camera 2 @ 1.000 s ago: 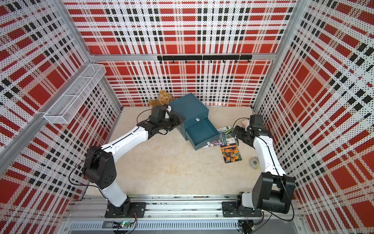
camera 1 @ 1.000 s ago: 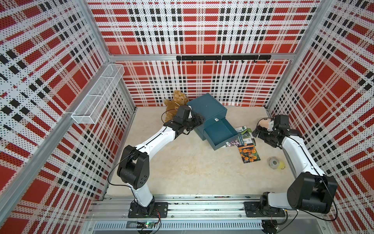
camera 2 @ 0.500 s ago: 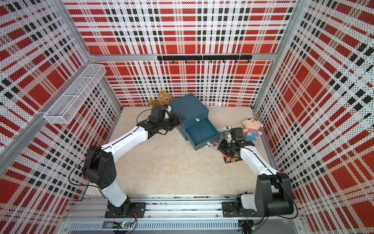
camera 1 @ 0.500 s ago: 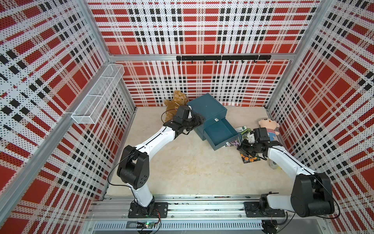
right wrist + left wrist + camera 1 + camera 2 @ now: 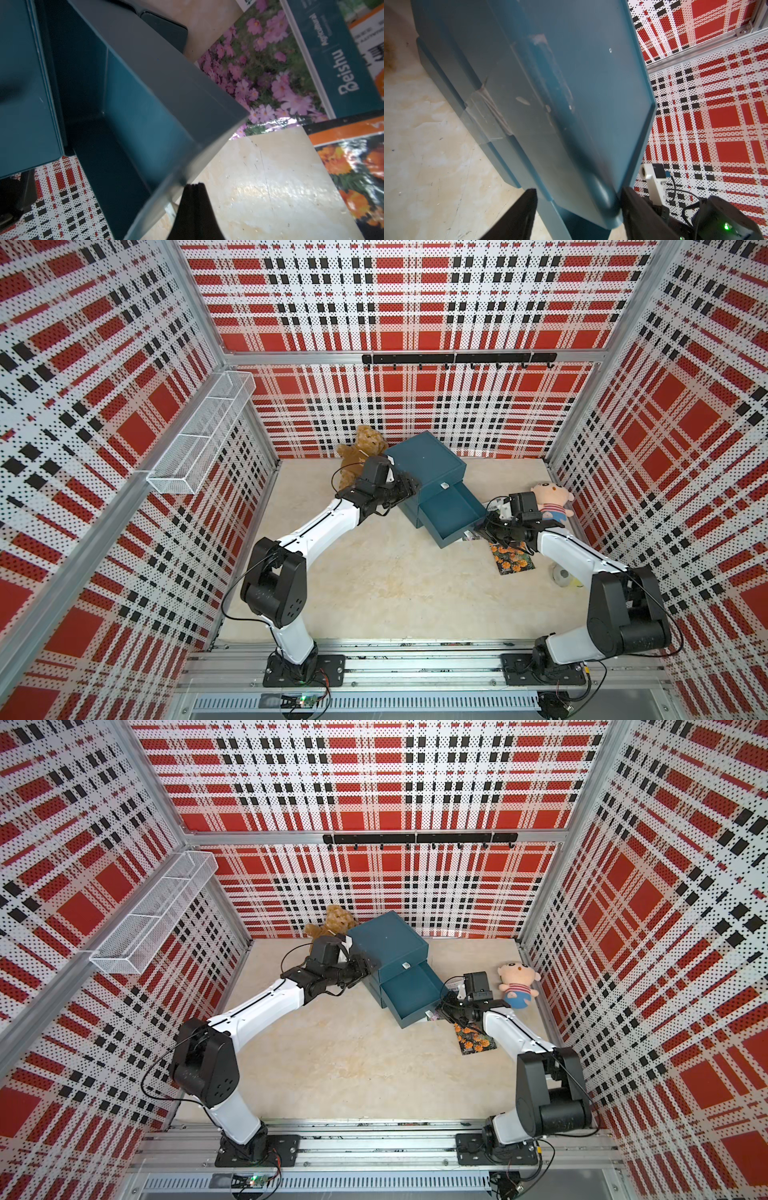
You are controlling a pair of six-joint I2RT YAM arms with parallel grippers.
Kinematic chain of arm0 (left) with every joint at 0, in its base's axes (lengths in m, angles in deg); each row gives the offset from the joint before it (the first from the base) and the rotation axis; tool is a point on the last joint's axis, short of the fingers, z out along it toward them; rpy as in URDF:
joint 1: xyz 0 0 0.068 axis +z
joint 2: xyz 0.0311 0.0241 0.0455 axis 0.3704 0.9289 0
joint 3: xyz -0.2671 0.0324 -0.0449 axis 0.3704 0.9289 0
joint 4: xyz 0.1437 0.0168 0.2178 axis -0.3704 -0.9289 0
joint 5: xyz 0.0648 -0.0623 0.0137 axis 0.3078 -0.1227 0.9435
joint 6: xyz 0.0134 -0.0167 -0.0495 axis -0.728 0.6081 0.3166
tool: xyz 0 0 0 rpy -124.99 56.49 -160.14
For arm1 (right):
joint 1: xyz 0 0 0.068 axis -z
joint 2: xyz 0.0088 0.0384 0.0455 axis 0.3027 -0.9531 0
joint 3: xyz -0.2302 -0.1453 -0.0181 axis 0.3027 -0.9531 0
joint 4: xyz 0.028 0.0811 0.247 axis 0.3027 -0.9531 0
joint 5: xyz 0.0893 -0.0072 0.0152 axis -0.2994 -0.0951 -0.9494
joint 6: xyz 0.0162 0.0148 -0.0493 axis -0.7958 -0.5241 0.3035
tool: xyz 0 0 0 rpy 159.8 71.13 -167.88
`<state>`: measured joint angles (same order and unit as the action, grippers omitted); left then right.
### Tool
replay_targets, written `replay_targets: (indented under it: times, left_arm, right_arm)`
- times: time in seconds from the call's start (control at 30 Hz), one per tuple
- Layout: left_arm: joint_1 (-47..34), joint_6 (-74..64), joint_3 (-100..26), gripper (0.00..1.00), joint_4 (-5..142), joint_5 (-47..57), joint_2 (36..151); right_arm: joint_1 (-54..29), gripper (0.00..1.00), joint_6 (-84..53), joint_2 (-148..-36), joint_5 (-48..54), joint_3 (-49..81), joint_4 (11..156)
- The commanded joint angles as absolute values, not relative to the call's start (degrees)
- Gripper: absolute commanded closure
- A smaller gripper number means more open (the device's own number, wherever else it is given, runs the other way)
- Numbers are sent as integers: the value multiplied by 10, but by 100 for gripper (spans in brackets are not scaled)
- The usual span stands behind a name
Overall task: Take the seed bags out of the drawer
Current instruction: Close the drawer in the storage box.
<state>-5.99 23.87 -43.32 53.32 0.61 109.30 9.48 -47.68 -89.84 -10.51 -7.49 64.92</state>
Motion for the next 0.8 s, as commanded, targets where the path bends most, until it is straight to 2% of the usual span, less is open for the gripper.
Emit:
replay_targets:
  times: [0.0,0.53,0.77]
  left_arm:
    - [-59,223,-407,33,474,5,1104]
    - [-58,225,-389,33,474,8,1095]
    - [-55,227,-381,33,474,10,1089]
  right_arm:
    - [89,100,-487,-921,-119,-41,686]
    - [27,100,-500,-1038,-127,74,700]
    - [27,100,-500,-1081,-127,80,700]
